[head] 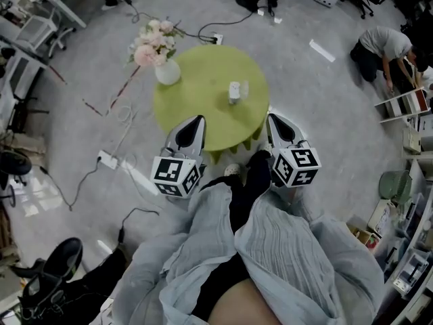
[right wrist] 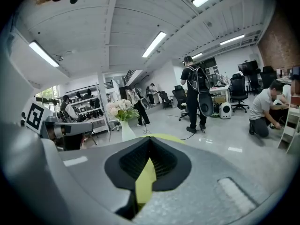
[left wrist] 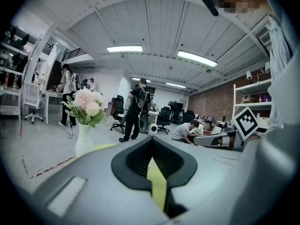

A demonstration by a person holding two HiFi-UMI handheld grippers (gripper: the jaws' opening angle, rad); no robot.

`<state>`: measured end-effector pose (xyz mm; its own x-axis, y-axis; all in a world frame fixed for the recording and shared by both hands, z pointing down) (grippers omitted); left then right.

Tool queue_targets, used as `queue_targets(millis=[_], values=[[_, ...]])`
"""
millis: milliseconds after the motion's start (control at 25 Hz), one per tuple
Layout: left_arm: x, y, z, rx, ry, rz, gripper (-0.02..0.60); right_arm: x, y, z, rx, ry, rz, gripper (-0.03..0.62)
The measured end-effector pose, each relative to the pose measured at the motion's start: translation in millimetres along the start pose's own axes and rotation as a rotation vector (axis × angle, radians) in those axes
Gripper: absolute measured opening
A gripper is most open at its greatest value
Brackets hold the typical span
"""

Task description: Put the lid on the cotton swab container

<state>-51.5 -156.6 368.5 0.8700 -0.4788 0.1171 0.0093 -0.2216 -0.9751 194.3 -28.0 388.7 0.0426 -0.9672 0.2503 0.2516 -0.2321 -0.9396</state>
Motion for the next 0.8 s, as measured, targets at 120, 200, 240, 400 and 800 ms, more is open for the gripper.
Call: queue_targets(millis=[120,200,240,400,800], values=[[3.0,1.5,-5.7,-0.002,0.005,-0.004,0.017,0.1,0.4,4.1,0.005,-0.021,-0.011,0.002],[5.7,-1.3,-7.2,-0.016,0.007,-0.009,0.017,-0.8,-0.5,5.8,0.0,-0.029,-0.022,0.002],[7.5,-3.2,-6.5,-0.022,0.004,-0.012,0.017,-1.5,-0.8,7.1,-0.004,-0.031,-0.028,0.002],[17.9,-9.6,-3.3,-0.041,-0.013,-0.019,0.018,1.5,-0.5,14.3,-0.014,-0.035,-0.051,0.002],[58.2,-9.0,-17.6,-0.06,0.033,-0.032,0.017,42.7,12.2,37.4,-0.037,0.008,-0.087,0.002]])
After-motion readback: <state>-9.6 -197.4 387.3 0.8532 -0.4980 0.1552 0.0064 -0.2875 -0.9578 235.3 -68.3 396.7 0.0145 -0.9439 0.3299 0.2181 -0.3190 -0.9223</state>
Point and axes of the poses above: the fingertips, and each gripper's own axes: x forward along the fingers, z to its right, y out of its top, the point moved 10 cm from there along -x, backward along the fingers, and after that the axes turned 4 degrees about z, right-handed, at the moved point
